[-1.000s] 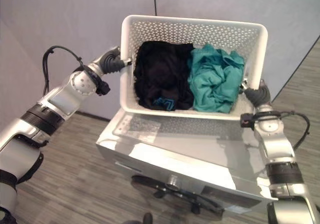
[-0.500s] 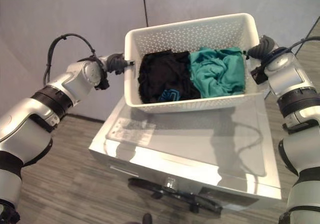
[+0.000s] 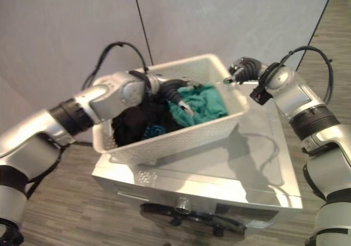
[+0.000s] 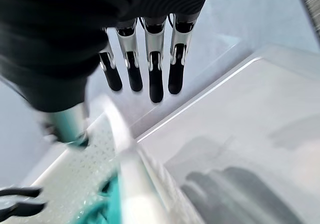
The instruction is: Grab the laundry basket,head to the washer,open it,put in the laundry and shut it.
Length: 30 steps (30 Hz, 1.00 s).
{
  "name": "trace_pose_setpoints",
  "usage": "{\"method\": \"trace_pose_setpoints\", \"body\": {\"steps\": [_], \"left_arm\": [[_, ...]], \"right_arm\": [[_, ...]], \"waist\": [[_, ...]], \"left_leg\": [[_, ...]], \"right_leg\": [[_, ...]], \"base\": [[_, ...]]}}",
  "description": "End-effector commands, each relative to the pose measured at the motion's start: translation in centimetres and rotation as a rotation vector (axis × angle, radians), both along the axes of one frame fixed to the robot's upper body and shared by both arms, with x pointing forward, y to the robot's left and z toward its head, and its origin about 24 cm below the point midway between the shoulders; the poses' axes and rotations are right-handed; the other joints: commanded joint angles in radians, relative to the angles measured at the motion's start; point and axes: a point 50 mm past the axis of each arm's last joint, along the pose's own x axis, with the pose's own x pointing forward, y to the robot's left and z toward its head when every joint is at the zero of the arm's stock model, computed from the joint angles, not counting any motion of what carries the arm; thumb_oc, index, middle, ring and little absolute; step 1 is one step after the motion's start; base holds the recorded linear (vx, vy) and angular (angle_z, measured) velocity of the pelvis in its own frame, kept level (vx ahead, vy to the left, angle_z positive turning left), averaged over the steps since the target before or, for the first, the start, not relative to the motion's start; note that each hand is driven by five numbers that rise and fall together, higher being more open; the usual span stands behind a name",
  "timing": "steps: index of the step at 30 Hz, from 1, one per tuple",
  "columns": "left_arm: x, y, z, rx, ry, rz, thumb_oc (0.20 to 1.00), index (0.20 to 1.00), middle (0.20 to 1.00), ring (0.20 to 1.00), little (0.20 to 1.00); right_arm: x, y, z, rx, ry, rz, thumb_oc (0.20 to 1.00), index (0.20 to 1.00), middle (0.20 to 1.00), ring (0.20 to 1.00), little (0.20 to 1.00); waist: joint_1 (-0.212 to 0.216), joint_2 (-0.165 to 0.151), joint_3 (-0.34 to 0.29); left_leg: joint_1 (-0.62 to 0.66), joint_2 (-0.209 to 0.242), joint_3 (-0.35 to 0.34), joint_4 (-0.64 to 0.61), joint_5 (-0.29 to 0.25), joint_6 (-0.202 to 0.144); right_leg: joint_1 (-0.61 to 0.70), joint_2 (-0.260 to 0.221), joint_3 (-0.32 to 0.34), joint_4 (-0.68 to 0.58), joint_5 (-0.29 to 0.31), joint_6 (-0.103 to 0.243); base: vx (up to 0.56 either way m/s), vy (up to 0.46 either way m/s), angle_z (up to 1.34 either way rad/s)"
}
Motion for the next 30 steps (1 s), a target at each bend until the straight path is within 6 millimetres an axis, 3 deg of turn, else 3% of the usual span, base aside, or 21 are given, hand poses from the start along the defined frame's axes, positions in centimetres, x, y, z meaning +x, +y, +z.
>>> {"method": "trace_pose_setpoints", "body": {"steps": [1, 18, 28, 29, 30], "left_arm": [[1.6, 1.0, 5.3, -0.043, -0.135, 0.114, 1.000, 1.000, 1.000, 1.000, 1.000], [1.4, 1.4, 6.5, -0.080, -0.155, 0.108, 1.000, 1.000, 1.000, 1.000, 1.000], [0.8, 2.4, 9.7, -0.403, -0.089, 0.049, 1.000, 1.000, 1.000, 1.000, 1.000], [0.5, 3.8, 12.1, -0.566, -0.092, 0.034, 1.000, 1.000, 1.000, 1.000, 1.000], [0.4, 3.8, 12.2, -0.569, -0.093, 0.034, 1.000, 1.000, 1.000, 1.000, 1.000]], "right_arm": [[-0.4, 0.1, 7.1, 0.069, -0.215, 0.015, 1.000, 1.000, 1.000, 1.000, 1.000], [-1.7, -0.8, 6.8, 0.081, -0.217, 0.052, 1.000, 1.000, 1.000, 1.000, 1.000], [-2.6, -1.7, 13.1, 0.294, -0.446, 0.044, 1.000, 1.000, 1.000, 1.000, 1.000], [-3.3, -2.6, 15.5, 0.371, -0.516, 0.029, 1.000, 1.000, 1.000, 1.000, 1.000], [-3.3, -2.5, 15.6, 0.370, -0.517, 0.031, 1.000, 1.000, 1.000, 1.000, 1.000]], "waist": [[0.058, -0.030, -0.019], [0.064, -0.034, -0.022], [0.086, -0.049, -0.049], [0.091, -0.057, -0.063], [0.091, -0.055, -0.063]], "left_leg": [[-0.043, 0.025, 0.026, -0.003, -0.007, -0.022], [-0.048, 0.013, 0.003, 0.003, -0.009, -0.019], [-0.043, 0.010, -0.013, -0.001, -0.006, -0.024], [-0.042, 0.009, -0.016, -0.003, -0.003, -0.028], [-0.042, 0.009, -0.017, -0.003, -0.003, -0.028]], "right_leg": [[0.049, -0.006, -0.067, 0.123, -0.121, 0.065], [0.053, -0.012, -0.098, 0.141, -0.131, 0.064], [0.065, -0.014, -0.114, 0.138, -0.132, 0.065], [0.067, -0.014, -0.118, 0.143, -0.133, 0.065], [0.067, -0.014, -0.118, 0.143, -0.133, 0.065]], "base": [[0.00, 0.000, 0.00], [-0.02, 0.003, 0.04], [-0.02, -0.001, 0.06], [-0.02, 0.001, 0.06], [-0.02, -0.006, 0.04]]}}
